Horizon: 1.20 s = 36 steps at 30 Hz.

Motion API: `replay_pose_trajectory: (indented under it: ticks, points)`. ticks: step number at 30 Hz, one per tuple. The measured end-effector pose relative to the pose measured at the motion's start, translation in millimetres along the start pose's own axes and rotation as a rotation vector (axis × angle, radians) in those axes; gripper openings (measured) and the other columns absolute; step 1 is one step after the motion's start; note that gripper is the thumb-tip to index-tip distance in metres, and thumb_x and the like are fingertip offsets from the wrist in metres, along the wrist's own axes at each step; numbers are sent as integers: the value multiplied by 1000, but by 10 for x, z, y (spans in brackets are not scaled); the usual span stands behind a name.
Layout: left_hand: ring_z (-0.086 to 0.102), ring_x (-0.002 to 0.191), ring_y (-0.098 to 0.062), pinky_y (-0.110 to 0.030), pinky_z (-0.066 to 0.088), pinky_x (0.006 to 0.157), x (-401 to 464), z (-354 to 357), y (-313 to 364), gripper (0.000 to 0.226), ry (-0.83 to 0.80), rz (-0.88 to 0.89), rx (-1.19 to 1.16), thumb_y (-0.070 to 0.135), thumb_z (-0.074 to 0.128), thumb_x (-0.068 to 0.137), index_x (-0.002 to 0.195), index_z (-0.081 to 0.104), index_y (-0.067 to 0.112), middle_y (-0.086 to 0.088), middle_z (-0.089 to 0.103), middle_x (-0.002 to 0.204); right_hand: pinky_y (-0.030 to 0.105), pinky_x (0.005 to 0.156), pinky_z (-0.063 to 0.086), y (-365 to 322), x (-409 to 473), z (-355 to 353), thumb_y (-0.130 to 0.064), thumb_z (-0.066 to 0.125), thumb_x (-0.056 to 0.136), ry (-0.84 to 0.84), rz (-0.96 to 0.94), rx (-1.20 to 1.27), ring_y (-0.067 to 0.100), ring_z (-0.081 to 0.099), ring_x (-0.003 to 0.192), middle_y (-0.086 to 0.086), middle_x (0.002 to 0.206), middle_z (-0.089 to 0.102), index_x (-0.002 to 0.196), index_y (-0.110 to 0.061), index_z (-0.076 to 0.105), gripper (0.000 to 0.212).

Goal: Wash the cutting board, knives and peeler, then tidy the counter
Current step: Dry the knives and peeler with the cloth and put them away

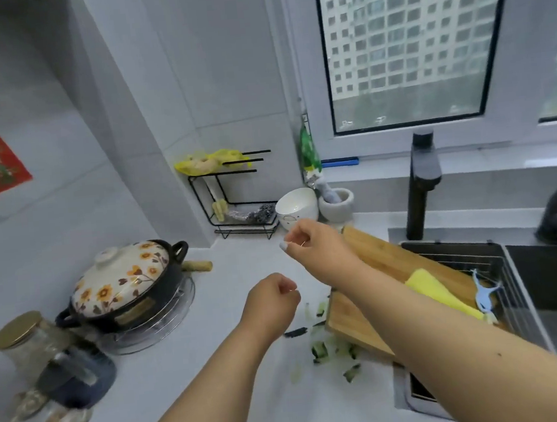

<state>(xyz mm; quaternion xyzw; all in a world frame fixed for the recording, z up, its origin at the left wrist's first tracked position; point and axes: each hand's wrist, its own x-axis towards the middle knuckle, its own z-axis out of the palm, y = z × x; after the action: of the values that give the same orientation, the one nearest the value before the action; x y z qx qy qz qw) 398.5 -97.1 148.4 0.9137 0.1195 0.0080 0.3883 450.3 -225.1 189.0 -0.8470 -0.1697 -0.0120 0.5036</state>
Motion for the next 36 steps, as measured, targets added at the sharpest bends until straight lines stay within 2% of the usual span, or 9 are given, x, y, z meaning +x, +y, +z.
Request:
replay_pose_trajectory:
  ticks: [3, 7, 11, 14, 21, 25, 28, 31, 36]
  points:
    - [58, 84, -9, -20, 44, 60, 121, 414, 329, 14, -55, 37, 13, 22, 56, 90, 102, 62, 21, 6, 62, 99, 28, 73, 49, 372, -23, -389, -39, 61, 89, 47, 92, -12, 9, 58, 82, -12, 86, 63, 89, -28, 60, 11]
    - [58, 93, -14, -26, 44, 74, 265, 959, 599, 11, -134, 70, 73, 25, 58, 89, 100, 60, 21, 5, 62, 97, 28, 72, 48, 866, -119, -849, -35, 62, 90, 136, 216, -16, 11, 58, 83, -9, 85, 62, 92, -22, 61, 13]
    - [56, 111, -19, -30, 46, 90, 373, 1412, 791, 30, -211, 64, 153, 34, 57, 90, 116, 59, 18, 2, 61, 114, 26, 64, 44, 1403, -301, -1247, -35, 61, 90, 244, 353, -1, 12, 59, 79, -8, 82, 61, 85, -23, 59, 13]
    - [57, 101, -21, -25, 46, 76, 429, 1700, 913, 20, -243, 57, 210, 34, 57, 91, 100, 62, 16, 2, 61, 100, 33, 72, 50, 1803, -463, -1433, -38, 59, 91, 317, 506, 55, 16, 61, 82, -5, 85, 64, 85, -24, 61, 15]
    - [42, 128, -30, -34, 37, 103, 636, 2381, 1060, 51, -290, 66, 558, 51, 53, 92, 123, 58, 10, -14, 48, 137, 34, 70, 49, 2449, -730, -1726, -36, 58, 91, 346, 685, 97, 19, 60, 80, -5, 82, 60, 75, -21, 57, 21]
    - [56, 110, -28, -33, 49, 88, 735, 2510, 1192, 38, -320, 32, 394, 37, 59, 89, 118, 58, 12, -9, 60, 120, 42, 78, 55, 2626, -762, -1848, -32, 55, 91, 355, 741, 139, 25, 67, 78, 4, 81, 68, 84, -13, 63, 22]
    - [59, 91, -20, -30, 48, 72, 748, 2534, 1468, 25, -302, 138, 223, 34, 62, 89, 105, 56, 16, -2, 62, 101, 44, 85, 52, 2632, -721, -1912, -43, 44, 98, 349, 839, 324, 24, 62, 74, 11, 82, 66, 95, -4, 64, 44]
    - [52, 73, -10, -26, 42, 62, 615, 2515, 1868, 21, -243, 360, 87, 30, 71, 84, 86, 52, 22, 8, 54, 80, 46, 95, 46, 2574, -720, -1960, -64, 23, 96, 322, 953, 723, 31, 59, 101, 15, 104, 64, 105, -11, 62, 66]
    - [66, 81, -11, -22, 52, 65, 343, 2485, 2209, 18, -684, 388, -234, 33, 63, 91, 98, 67, 17, 4, 68, 94, 50, 99, 42, 2560, -755, -2044, -80, 15, 85, 365, 782, 1444, 39, 62, 105, 19, 113, 68, 115, -12, 68, 91]
